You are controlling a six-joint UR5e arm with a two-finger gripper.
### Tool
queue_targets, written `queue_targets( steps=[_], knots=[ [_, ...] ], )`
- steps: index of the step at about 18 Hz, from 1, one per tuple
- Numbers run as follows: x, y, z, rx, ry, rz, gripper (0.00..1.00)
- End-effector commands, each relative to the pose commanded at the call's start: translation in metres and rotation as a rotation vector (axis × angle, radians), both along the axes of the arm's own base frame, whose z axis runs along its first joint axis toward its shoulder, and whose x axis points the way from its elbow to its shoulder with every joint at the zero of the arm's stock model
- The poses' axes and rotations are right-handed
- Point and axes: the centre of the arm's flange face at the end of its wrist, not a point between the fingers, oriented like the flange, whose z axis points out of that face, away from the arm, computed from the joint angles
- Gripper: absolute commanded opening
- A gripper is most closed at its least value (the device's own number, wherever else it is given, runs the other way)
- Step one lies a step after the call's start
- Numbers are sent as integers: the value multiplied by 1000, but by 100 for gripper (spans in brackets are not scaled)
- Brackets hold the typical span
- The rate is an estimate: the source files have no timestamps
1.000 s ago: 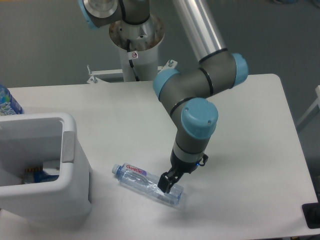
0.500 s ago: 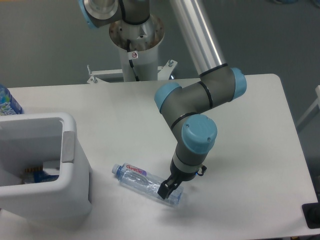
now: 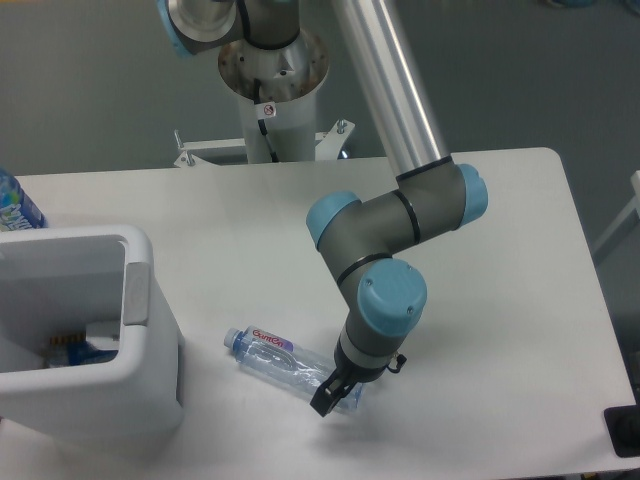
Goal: Place the trash in the trash can
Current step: 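Push and rotate the bottle with the gripper to reposition it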
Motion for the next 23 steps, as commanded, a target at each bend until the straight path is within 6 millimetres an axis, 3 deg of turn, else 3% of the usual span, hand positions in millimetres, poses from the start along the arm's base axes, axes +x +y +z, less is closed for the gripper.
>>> queue_targets(
  steps=[8,13,19,23],
  knots=[
    [1,4,-18,-41,6,0,99],
    [2,4,-18,-43,7,3,74],
    [3,4,-17,-44,8,0,62],
    [4,3,-18,-46,6,0,59]
  ],
)
